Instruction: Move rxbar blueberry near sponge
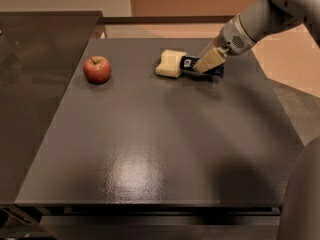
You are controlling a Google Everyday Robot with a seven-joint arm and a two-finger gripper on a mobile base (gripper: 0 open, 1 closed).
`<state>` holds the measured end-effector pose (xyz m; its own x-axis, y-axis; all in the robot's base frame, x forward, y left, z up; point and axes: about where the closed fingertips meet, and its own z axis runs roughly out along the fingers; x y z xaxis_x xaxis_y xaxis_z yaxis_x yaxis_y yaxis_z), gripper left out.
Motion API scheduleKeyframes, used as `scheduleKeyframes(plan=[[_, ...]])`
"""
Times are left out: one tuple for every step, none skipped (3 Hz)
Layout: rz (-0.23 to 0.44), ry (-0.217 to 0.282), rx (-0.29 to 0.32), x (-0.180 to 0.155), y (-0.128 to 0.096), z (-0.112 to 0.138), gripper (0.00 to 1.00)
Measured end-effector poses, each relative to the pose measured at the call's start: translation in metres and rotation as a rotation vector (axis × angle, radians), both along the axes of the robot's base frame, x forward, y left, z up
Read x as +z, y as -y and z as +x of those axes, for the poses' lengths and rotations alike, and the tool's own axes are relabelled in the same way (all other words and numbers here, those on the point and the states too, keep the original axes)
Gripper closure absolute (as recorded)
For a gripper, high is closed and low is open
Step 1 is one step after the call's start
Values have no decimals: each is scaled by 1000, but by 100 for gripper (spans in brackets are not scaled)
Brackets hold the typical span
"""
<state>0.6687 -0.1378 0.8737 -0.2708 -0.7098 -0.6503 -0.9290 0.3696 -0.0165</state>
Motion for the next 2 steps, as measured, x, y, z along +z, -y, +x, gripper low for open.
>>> scheduleKeyframes(plan=[[17,7,14,-8,-7,3,35],[17,3,17,-10,-9,4,12]])
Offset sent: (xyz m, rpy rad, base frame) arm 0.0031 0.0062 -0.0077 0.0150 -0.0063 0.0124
